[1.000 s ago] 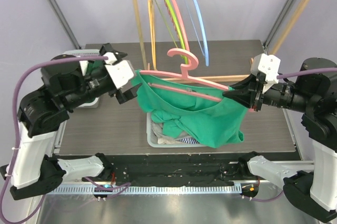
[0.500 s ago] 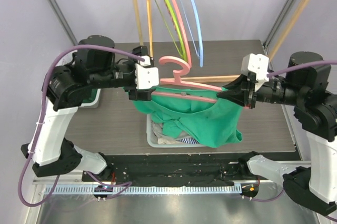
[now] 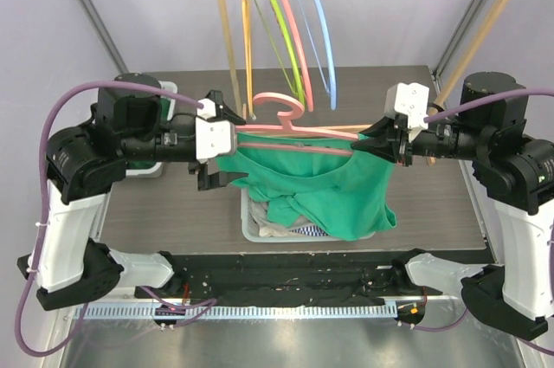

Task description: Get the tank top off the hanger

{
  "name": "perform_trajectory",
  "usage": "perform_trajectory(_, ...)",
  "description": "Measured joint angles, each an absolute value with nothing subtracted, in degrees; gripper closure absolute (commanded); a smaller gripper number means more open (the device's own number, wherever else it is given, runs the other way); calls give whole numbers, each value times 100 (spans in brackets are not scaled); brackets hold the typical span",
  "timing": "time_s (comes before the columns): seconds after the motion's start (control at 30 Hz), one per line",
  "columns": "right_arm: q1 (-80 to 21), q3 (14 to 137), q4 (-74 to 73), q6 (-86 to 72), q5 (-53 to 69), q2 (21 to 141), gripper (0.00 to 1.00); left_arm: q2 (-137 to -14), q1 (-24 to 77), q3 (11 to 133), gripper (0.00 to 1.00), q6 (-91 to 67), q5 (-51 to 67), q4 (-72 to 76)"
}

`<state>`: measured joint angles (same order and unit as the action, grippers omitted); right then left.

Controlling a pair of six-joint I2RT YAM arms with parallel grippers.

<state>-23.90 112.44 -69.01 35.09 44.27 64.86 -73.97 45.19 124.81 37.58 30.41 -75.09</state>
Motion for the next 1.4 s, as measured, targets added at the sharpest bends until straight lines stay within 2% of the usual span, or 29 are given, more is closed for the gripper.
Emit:
perform_trajectory(0.07,-2390,11286,-6901,3566,4438,6473,99,-7325,4331,12291,1,3531,2989,-7446)
perform_trajectory(0.3,-2390,11297,-6864,3599,4587,6370,99,-7708,2655,12475,0,2729,3575,-6886)
perform_trajectory(0.63,-2390,11297,-6722,3573,4650,6298,99,-8438,2475,13716,2,3225,5323,-7513)
perform_trajectory(0.93,-2390,11299,-6532,3546,4661,6313,99,-8060,2473,13200,14,3503,5688,-7695)
perform_trajectory(1.27,-2390,11277,-6222,3411,4674,6340,99,-8038,2473,12575,43,3256,5791,-7712)
perform_trajectory(1.4,-2390,11187,-6145,3374,4716,6337,99,-8012,2473,12429,48,2969,5782,-7655)
